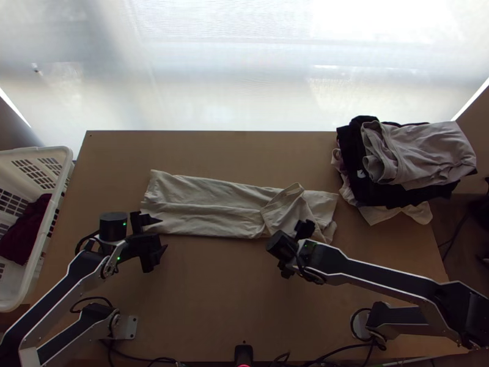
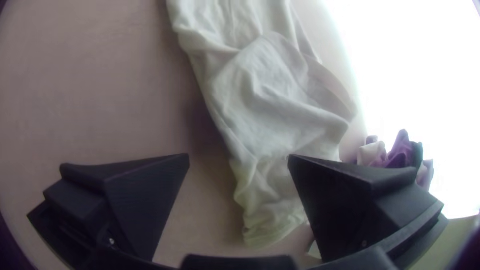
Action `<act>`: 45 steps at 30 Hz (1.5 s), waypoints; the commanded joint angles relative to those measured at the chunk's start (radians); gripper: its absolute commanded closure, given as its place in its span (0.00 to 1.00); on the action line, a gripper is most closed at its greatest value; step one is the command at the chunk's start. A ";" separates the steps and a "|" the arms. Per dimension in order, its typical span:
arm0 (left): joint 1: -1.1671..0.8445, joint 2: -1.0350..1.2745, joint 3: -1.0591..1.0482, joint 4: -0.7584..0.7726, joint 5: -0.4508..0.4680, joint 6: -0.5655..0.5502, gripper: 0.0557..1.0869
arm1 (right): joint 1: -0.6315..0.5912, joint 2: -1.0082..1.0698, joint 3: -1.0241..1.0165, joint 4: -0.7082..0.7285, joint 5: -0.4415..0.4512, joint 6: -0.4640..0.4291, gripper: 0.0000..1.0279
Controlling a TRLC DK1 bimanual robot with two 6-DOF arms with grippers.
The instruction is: Fold the t-shirt
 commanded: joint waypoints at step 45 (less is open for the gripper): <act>-0.010 0.319 -0.097 0.531 -0.123 0.082 0.40 | -0.231 0.085 -0.037 0.619 0.193 -0.085 0.98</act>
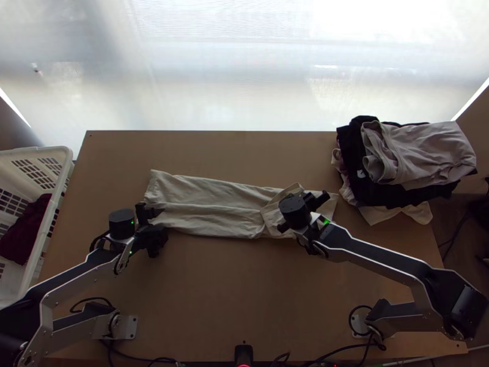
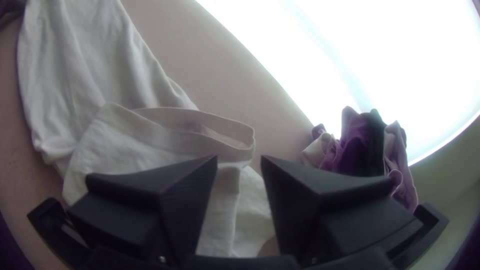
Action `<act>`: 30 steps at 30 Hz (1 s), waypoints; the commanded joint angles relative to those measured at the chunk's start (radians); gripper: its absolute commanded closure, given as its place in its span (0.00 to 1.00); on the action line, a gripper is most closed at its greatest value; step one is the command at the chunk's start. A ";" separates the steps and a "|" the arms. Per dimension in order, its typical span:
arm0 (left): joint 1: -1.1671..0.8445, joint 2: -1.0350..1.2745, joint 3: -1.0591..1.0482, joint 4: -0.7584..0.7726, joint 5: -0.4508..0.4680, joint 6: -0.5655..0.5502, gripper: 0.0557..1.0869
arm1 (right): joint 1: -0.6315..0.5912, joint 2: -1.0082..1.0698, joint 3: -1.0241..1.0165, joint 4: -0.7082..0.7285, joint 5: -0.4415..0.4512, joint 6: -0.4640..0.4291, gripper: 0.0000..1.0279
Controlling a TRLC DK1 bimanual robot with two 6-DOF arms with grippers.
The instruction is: Fold the t-shirt
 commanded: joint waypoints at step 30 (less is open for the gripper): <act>0.008 -0.126 -0.003 -0.171 -0.005 -0.208 0.95 | -0.001 0.292 -0.014 0.261 -0.099 0.010 0.98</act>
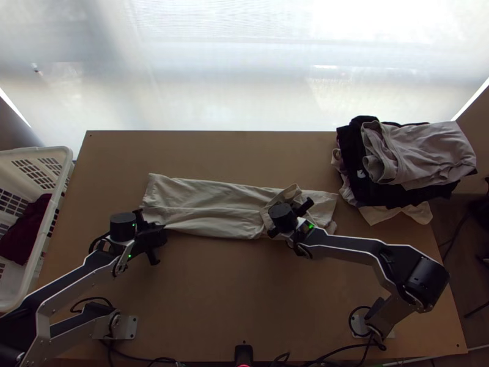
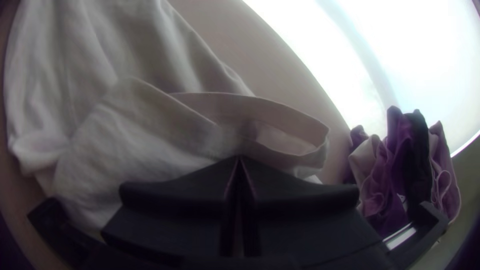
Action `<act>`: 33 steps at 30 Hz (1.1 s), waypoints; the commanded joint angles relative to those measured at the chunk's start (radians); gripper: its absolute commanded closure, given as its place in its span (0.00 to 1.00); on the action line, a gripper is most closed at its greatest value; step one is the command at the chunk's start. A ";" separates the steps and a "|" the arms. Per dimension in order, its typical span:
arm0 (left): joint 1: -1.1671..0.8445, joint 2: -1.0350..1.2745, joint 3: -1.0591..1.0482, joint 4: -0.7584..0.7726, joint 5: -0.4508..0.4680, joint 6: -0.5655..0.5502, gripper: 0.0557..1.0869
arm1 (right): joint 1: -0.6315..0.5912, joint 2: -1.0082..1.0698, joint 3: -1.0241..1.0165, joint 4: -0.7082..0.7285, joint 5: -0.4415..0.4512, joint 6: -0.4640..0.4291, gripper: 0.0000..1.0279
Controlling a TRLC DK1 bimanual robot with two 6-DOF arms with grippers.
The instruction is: Fold the t-shirt
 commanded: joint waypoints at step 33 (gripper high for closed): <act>-0.339 -0.009 0.308 -0.113 -0.080 0.018 0.96 | -0.254 -0.581 -0.025 -0.377 -0.036 -0.095 0.98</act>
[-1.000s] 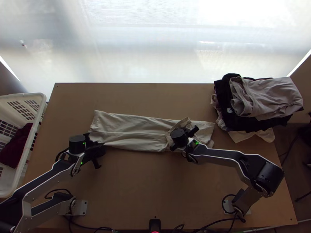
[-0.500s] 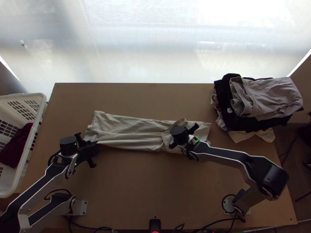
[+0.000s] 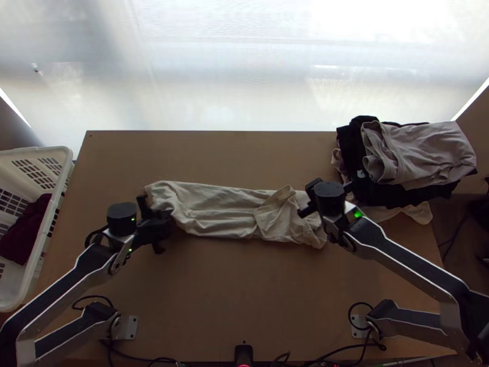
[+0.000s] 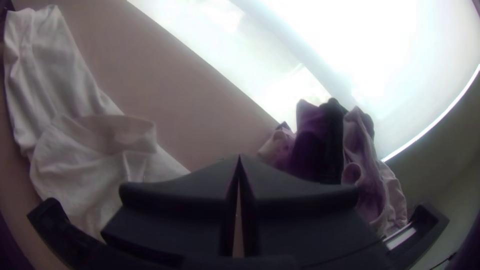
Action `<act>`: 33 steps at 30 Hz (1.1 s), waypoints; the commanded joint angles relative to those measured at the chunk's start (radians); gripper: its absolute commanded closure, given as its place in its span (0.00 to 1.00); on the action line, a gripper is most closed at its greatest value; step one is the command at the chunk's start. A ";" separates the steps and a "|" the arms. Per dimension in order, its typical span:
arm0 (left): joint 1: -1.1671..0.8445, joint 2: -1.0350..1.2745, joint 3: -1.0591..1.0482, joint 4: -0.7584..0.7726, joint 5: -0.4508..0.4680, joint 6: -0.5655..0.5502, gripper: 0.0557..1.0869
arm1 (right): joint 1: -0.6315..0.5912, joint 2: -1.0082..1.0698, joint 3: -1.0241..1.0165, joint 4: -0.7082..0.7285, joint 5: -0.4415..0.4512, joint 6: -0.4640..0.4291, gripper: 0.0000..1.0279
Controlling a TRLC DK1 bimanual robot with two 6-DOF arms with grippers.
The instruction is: Fold the t-shirt
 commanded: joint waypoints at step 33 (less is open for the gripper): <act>-0.753 1.089 1.175 0.052 -0.009 0.249 0.96 | -0.477 -0.536 -0.165 -0.324 -0.019 0.045 0.98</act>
